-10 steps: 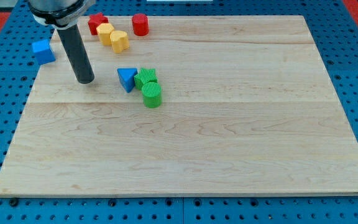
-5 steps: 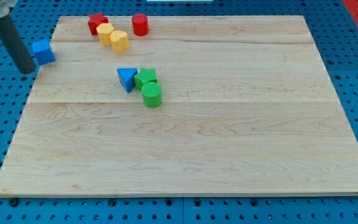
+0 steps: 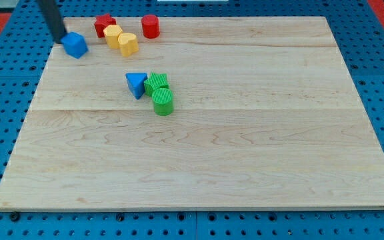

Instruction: Move the blue cube towards the center right

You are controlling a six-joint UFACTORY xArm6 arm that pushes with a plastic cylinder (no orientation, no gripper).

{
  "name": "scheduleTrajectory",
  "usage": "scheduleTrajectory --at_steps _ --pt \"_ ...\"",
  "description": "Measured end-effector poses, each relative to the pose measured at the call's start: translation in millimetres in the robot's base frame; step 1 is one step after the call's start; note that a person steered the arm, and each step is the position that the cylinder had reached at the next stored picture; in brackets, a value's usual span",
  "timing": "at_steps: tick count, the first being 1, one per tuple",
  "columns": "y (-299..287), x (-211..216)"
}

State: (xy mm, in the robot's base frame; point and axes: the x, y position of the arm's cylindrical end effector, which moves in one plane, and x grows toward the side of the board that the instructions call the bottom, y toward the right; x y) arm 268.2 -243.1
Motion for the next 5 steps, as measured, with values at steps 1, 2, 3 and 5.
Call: scheduleTrajectory --at_steps 1,2,3,5 --pt "32.3 36.6" --pt "40.2 52.4" --pt "37.9 52.4" --pt "36.1 52.4"
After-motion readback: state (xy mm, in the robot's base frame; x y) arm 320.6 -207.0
